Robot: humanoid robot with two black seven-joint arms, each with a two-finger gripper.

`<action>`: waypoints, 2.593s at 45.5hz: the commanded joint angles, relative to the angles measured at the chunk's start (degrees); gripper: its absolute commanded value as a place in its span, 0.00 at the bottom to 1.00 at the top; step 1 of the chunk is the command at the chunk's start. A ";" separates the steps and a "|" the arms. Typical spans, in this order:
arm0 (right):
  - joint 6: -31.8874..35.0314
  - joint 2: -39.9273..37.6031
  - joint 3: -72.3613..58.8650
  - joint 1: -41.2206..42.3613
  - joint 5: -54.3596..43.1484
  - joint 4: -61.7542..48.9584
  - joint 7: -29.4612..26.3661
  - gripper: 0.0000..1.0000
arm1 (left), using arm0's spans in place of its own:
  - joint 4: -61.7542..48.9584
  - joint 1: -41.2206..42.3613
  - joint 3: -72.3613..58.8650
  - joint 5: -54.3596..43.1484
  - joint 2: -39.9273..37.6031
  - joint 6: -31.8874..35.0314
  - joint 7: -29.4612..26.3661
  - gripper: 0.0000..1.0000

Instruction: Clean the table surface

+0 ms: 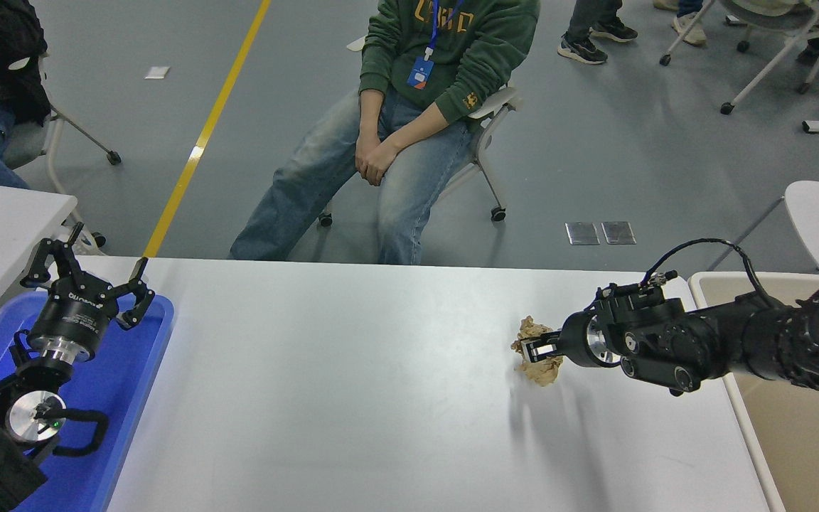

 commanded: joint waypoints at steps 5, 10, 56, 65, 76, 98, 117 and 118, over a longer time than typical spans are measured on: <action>6.79 -18.19 1.68 15.96 -0.27 15.40 0.04 0.00 | 0.00 0.00 0.01 0.01 -0.01 0.00 0.01 1.00; 11.01 -24.08 2.12 20.98 -0.36 17.78 0.04 0.00 | 0.00 0.00 0.01 0.01 -0.01 0.00 0.01 1.00; 23.85 -40.26 2.91 30.92 -0.01 13.22 -0.13 0.00 | 0.00 0.00 0.01 0.01 -0.01 0.00 0.01 1.00; 19.81 -43.95 5.63 22.32 1.31 4.87 -0.22 0.00 | 0.00 0.00 0.01 0.01 -0.01 0.00 0.01 1.00; 10.05 -46.50 12.92 6.15 6.49 -5.41 -0.13 0.00 | 0.00 0.00 0.01 0.01 -0.01 0.00 0.01 1.00; -9.73 -33.50 18.47 -23.30 26.09 -26.06 -0.49 0.00 | 0.00 0.00 0.01 0.01 -0.01 0.00 0.01 1.00; -10.08 -14.25 22.68 -38.25 34.45 -49.63 -1.63 0.00 | 0.00 0.00 0.01 0.01 -0.01 0.00 0.01 1.00; -10.17 -13.55 23.38 -38.51 34.45 -49.89 -1.89 0.00 | 0.00 0.00 0.01 0.01 -0.01 0.00 0.01 1.00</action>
